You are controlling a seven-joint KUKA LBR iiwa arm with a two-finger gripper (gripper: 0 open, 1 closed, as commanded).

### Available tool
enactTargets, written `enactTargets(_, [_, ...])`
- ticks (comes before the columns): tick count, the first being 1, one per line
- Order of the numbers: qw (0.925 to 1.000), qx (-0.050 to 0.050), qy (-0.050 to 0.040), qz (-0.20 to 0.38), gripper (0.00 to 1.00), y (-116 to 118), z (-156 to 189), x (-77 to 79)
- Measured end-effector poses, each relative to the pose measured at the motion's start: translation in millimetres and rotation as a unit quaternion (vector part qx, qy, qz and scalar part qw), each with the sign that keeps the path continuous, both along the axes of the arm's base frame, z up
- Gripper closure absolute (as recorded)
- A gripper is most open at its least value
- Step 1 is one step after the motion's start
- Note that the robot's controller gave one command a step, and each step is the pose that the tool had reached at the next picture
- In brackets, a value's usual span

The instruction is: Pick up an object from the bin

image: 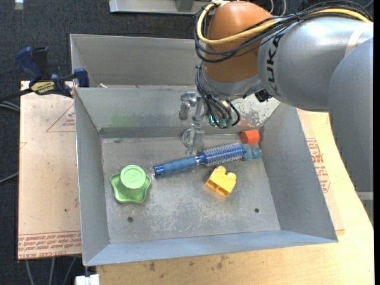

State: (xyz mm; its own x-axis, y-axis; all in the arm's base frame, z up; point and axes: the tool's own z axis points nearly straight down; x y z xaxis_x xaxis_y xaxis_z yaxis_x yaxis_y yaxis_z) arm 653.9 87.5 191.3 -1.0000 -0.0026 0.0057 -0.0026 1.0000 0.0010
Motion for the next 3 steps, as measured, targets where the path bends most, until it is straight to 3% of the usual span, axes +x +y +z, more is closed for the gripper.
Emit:
enactTargets(1, [0.9990,0.000,0.0001,-0.044,0.00,-14.6,-126.1,-15.6])
enactTargets(2, [0.9990,0.001,-0.0037,-0.045,1.00,-14.3,-120.6,-12.8])
enactTargets(3, [0.9994,0.001,-0.0075,-0.035,1.00,-5.6,25.0,-36.9])
